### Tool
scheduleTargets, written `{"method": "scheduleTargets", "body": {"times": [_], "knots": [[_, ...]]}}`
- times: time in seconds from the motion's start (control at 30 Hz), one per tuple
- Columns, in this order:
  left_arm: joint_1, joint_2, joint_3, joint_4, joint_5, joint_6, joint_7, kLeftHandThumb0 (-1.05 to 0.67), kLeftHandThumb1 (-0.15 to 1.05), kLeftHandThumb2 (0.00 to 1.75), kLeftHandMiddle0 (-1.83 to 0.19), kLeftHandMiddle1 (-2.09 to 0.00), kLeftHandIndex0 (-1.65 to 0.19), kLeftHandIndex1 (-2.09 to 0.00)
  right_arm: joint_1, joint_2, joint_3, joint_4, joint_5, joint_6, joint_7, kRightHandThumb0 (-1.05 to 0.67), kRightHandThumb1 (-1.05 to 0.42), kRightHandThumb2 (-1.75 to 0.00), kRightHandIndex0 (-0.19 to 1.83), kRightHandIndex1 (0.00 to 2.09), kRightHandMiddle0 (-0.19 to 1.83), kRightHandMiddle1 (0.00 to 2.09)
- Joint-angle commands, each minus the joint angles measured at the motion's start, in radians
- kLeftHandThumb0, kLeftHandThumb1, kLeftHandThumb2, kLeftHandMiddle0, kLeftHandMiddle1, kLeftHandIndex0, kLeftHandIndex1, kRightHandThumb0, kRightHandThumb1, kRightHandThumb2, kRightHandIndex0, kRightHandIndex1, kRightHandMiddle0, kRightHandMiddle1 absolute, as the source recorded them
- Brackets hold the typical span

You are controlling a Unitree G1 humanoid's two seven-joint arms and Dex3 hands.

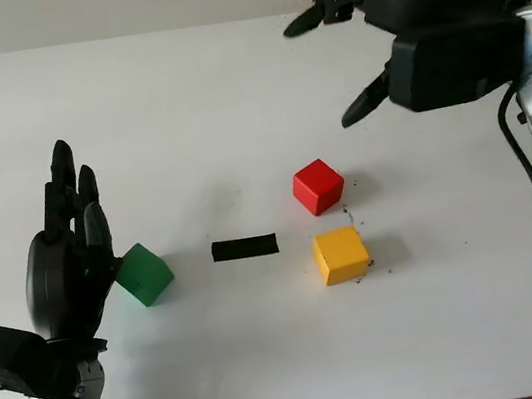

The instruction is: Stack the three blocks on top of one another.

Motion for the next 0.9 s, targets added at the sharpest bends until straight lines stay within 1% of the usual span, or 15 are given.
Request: {"method": "scheduleTargets", "body": {"times": [0.0, 0.1, 0.2, 0.47, 0.6, 0.73, 0.87], "knots": [[-0.005, -0.001, -0.003, -0.011, 0.007, -0.003, 0.002, -0.8, 1.05, 0.6, 0.09, -0.05, 0.09, -0.06, -0.022, -0.02, 0.025, 0.01, -0.032, -0.04, -0.013, -0.8, -0.72, -0.06, 0.17, 0.07, 0.5, 0.18], [-0.004, -0.004, -0.004, -0.004, 0.012, -0.017, 0.007, -0.8, 1.05, 0.6, 0.1, -0.05, 0.09, -0.06, -0.014, -0.006, 0.056, 0.013, -0.059, -0.08, -0.016, -0.77, -0.75, -0.06, 0.15, 0.06, 0.5, 0.14], [0.005, -0.011, -0.007, -0.016, 0.016, -0.007, 0.016, -0.8, 1.05, 0.6, 0.1, -0.05, 0.09, -0.06, -0.001, 0.004, 0.071, 0.013, -0.067, -0.103, -0.017, -0.74, -0.76, -0.06, 0.14, 0.05, 0.49, 0.12], [0.02, -0.016, -0.005, -0.025, 0.015, -0.001, 0.019, -0.81, 1.05, 0.6, 0.1, -0.06, 0.1, -0.05, 0.084, 0.02, 0.084, -0.045, -0.071, -0.078, -0.021, -0.67, -0.78, -0.06, 0.09, 0.03, 0.45, 0.07], [0.023, -0.017, -0.007, -0.038, 0.022, 0.007, 0.021, -0.81, 1.05, 0.61, 0.09, -0.06, 0.11, -0.05, 0.114, 0.032, 0.103, -0.019, -0.092, -0.11, -0.063, -0.67, -0.8, -0.06, 0.06, 0.03, 0.43, 0.05], [0.028, -0.017, -0.007, -0.051, 0.02, 0.019, 0.02, -0.81, 1.05, 0.61, 0.09, -0.06, 0.11, -0.05, 0.121, 0.038, 0.116, 0.006, -0.1, -0.126, -0.072, -0.66, -0.83, -0.07, 0.03, 0.02, 0.41, 0.04], [0.03, -0.017, -0.005, -0.053, 0.012, 0.011, 0.014, -0.8, 1.05, 0.61, 0.09, -0.05, 0.1, -0.05, 0.123, 0.044, 0.132, 0.045, -0.106, -0.151, -0.092, -0.66, -0.83, -0.06, 0.0, 0.02, 0.4, 0.04]]}}
